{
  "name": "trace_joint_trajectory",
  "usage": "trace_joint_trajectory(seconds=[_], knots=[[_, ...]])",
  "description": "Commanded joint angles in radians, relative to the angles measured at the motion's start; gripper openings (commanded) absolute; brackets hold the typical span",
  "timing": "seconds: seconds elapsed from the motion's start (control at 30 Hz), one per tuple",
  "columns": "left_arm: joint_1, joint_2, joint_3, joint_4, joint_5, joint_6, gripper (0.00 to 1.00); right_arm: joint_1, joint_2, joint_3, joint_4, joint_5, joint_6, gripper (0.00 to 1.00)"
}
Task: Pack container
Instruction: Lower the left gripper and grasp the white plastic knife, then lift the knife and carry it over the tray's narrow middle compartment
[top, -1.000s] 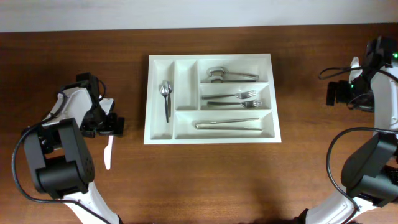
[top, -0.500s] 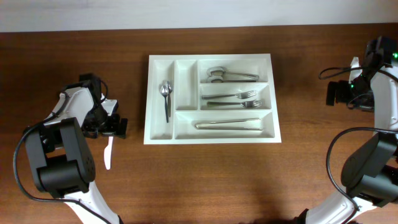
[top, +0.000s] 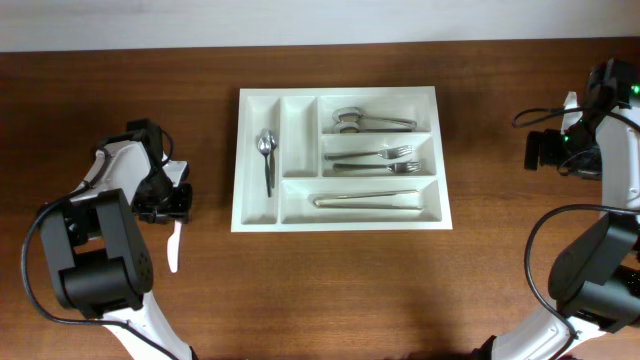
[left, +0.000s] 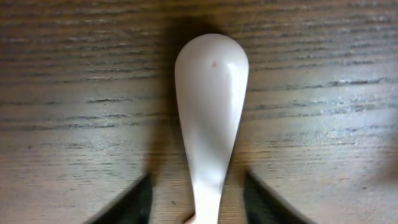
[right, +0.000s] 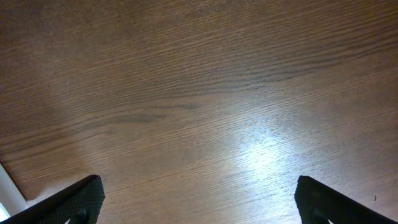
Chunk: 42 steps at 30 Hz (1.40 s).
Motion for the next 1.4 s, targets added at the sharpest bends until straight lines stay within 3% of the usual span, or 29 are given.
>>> trace_joint_trajectory(seconds=[0.0,0.23,0.53,0.93,1.13,1.37], knots=[[-0.002,0.024,-0.031,0.006,0.027,-0.003,0.23,0.005,-0.008,-0.002,0.0,0.005,0.005,0.99],[-0.002,0.024,-0.031,0.006,0.027,-0.013,0.02,0.005,-0.008,-0.002,0.0,0.005,0.005,0.99],[-0.002,0.023,0.045,-0.009,0.085,-0.047,0.02,0.005,-0.008,-0.002,0.0,0.005,0.005,0.99],[-0.027,0.023,0.389,-0.201,0.223,-0.047,0.02,0.005,-0.008,-0.002,0.0,0.005,0.005,0.99],[-0.136,0.023,0.578,-0.25,0.238,-0.103,0.02,0.005,-0.008,-0.002,0.0,0.005,0.005,0.99],[-0.324,0.024,0.633,-0.142,0.238,-0.213,0.02,0.005,-0.008,-0.002,0.0,0.005,0.005,0.99]])
